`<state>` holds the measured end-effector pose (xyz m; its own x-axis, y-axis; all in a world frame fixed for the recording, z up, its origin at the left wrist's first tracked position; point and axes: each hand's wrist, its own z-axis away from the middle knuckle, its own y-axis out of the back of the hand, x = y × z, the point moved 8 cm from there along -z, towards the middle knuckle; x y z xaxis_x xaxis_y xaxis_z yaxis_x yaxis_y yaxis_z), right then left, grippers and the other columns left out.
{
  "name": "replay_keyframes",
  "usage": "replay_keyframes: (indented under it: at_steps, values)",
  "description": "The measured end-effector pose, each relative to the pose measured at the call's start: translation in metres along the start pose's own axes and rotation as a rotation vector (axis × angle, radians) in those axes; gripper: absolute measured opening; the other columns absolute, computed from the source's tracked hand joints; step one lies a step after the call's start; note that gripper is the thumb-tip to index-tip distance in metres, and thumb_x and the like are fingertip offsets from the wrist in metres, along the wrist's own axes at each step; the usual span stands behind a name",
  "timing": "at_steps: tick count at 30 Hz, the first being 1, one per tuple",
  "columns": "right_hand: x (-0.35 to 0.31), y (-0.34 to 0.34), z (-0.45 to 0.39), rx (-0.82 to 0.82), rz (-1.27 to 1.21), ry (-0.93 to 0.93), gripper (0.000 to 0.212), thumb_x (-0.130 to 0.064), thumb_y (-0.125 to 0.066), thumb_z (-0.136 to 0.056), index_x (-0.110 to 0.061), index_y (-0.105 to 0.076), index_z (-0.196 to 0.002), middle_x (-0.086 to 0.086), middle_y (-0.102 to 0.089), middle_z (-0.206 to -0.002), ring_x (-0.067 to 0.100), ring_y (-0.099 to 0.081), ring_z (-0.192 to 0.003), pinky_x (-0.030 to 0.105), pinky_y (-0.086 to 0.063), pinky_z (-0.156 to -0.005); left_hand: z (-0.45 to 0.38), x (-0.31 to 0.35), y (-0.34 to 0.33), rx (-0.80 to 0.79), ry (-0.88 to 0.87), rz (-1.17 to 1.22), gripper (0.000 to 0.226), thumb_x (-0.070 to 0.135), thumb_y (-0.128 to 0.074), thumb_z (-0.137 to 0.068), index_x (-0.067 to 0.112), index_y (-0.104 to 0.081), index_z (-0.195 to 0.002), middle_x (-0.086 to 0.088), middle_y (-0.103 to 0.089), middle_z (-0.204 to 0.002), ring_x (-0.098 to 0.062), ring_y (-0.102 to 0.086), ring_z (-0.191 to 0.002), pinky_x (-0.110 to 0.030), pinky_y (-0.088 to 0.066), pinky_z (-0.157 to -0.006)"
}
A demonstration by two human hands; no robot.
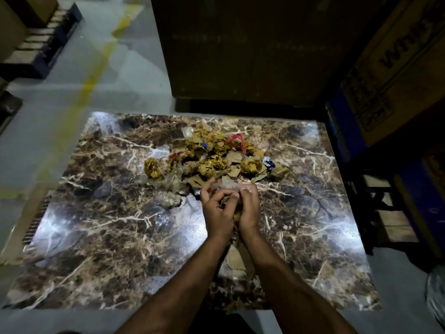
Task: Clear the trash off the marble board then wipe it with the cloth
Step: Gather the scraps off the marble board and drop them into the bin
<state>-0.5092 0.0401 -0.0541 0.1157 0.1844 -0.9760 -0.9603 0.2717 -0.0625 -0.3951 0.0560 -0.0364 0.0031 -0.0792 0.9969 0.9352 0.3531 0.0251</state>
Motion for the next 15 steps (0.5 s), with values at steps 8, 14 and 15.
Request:
replay_keyframes:
  at_steps: [8, 14, 15]
  values:
    - [-0.041, -0.009, 0.001, -0.01, -0.09, 0.071, 0.022, -0.036, -0.053, -0.084, -0.015, -0.051, -0.078, -0.004, -0.055, -0.069, 0.008, -0.052, -0.063, 0.029, -0.043, -0.06, -0.004, 0.037, -0.001, -0.021, -0.095, 0.123, 0.033, 0.037, -0.067, -0.084, 0.021, -0.066, -0.112, 0.007, -0.07, -0.103, -0.012, -0.066, -0.103, -0.034, -0.055, -0.089]
    - [-0.065, -0.028, 0.007, -0.061, -0.15, 0.094, 0.049, -0.053, -0.035, -0.099, -0.013, -0.062, -0.091, -0.005, -0.068, -0.101, 0.005, -0.066, -0.093, 0.021, -0.051, -0.084, -0.015, 0.069, 0.011, 0.114, -0.118, 0.123, 0.016, 0.042, -0.062, -0.08, 0.03, -0.071, -0.073, 0.004, -0.072, -0.079, -0.021, -0.068, -0.081, -0.037, -0.054, -0.075]
    - [-0.072, -0.031, 0.01, -0.057, -0.123, 0.132, 0.043, -0.048, -0.035, -0.099, -0.014, -0.062, -0.094, -0.005, -0.067, -0.102, 0.006, -0.065, -0.095, 0.024, -0.05, -0.086, -0.016, 0.074, 0.013, 0.139, -0.116, 0.128, 0.017, 0.04, -0.061, -0.079, 0.03, -0.07, -0.068, 0.005, -0.07, -0.073, -0.02, -0.066, -0.075, -0.036, -0.052, -0.071]
